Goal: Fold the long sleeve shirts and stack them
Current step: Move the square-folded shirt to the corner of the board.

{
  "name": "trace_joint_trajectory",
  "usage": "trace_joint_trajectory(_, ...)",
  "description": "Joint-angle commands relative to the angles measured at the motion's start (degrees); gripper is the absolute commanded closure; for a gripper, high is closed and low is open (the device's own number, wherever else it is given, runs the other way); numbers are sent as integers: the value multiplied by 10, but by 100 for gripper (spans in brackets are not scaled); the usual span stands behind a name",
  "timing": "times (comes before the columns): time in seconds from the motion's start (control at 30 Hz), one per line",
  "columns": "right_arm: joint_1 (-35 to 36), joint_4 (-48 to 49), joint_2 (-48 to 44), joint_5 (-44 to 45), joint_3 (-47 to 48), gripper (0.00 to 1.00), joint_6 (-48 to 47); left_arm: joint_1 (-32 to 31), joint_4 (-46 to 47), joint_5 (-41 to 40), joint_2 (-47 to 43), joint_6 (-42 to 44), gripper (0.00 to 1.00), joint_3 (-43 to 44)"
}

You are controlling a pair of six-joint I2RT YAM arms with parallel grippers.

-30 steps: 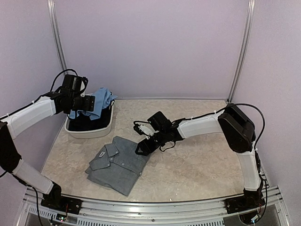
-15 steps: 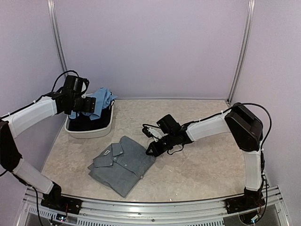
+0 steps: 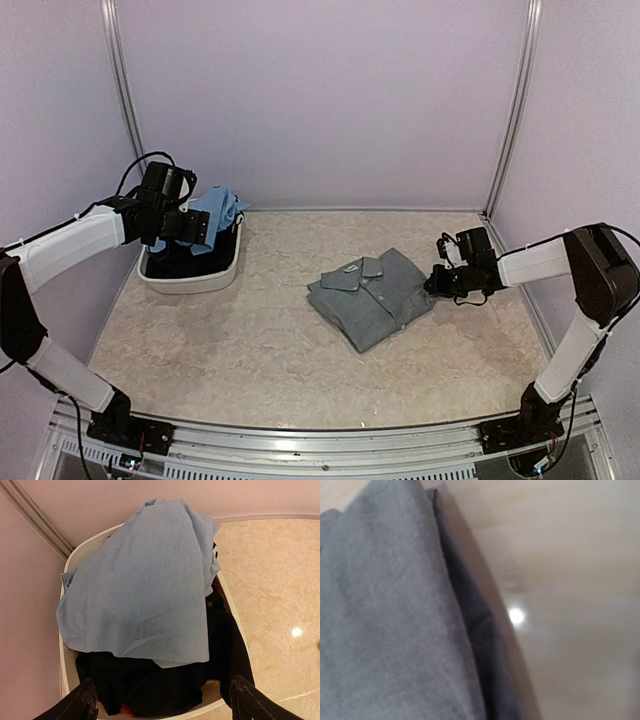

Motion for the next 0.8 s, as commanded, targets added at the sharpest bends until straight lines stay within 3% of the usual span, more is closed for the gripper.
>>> trace_joint_trajectory(0.0,-83,39,-37,42,-44,100,42,-7,-5,-2,6,7,13,8)
trace_joint_trajectory(0.3,-207,57,-4,62,-2,100,79,-10,-8,5,14,7,13,13)
trace_joint_trajectory(0.77,-293,70,85,104,115,100,100,-11,-10,10,23,6,13,16)
